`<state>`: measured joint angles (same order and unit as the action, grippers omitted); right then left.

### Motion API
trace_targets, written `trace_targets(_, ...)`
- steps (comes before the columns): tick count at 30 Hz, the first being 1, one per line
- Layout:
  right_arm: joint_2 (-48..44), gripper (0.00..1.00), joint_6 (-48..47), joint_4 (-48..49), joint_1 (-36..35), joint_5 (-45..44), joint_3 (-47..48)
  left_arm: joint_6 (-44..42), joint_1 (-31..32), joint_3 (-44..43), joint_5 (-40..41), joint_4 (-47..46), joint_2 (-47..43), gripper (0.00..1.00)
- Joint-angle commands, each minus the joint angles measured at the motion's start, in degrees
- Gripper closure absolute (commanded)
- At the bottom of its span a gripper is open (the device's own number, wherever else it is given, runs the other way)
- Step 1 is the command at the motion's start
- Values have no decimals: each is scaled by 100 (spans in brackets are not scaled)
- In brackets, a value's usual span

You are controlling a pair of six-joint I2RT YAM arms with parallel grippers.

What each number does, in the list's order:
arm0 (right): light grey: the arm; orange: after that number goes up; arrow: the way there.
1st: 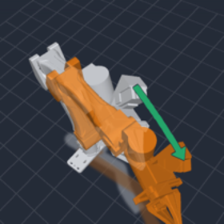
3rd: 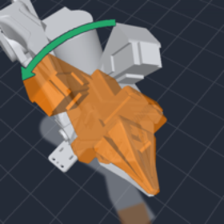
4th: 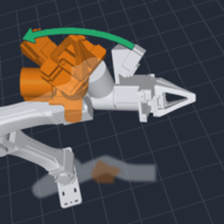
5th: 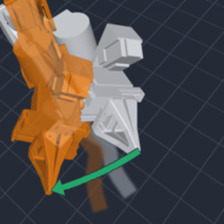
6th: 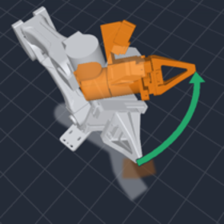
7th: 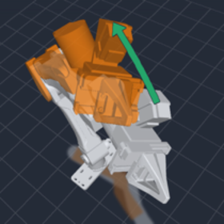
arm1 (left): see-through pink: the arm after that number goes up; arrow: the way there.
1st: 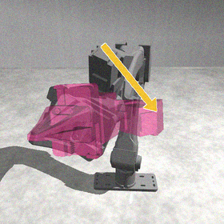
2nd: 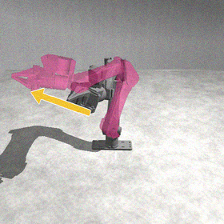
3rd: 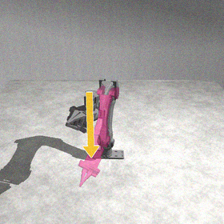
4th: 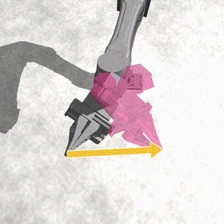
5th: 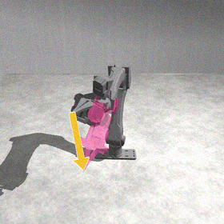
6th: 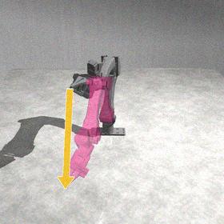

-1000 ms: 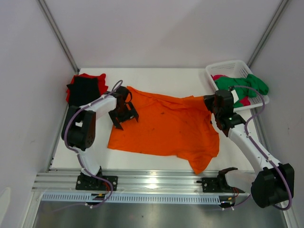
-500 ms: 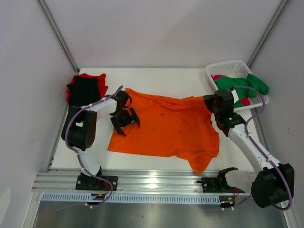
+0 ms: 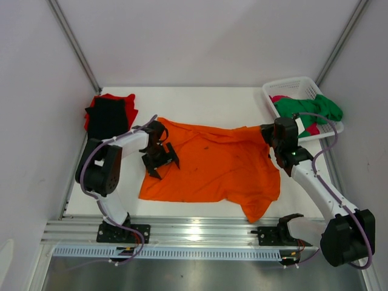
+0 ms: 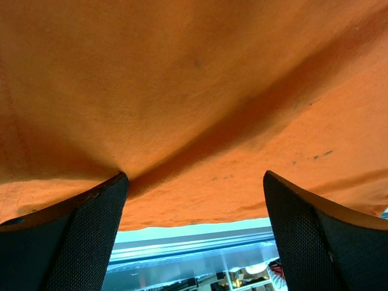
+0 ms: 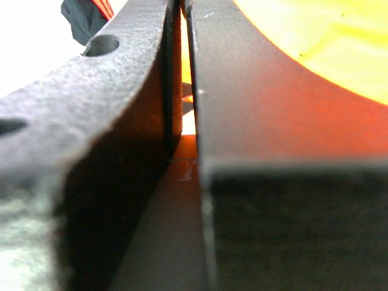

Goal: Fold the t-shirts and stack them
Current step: Grap the side of the flattened tshirt furthest away from the robot with both arms

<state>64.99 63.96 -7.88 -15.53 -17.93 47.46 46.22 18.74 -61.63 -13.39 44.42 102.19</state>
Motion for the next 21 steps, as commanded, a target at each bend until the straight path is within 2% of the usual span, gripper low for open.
trace_targets(1, -224, 100, 20, 138, 59, -26, -26, -8, 95, 458, 354, -30, 73, 4)
trace_targets(10, -215, 100, -7, 164, 85, 18, -27, 28, 95, 459, 372, 49, -129, 4)
trace_targets(16, -154, 100, -16, 190, 85, 53, -53, -314, 103, -672, 600, 233, -392, 4)
trace_targets(21, -136, 100, -16, 199, 85, 79, -105, -649, 103, -1650, 732, 1047, -428, 4)
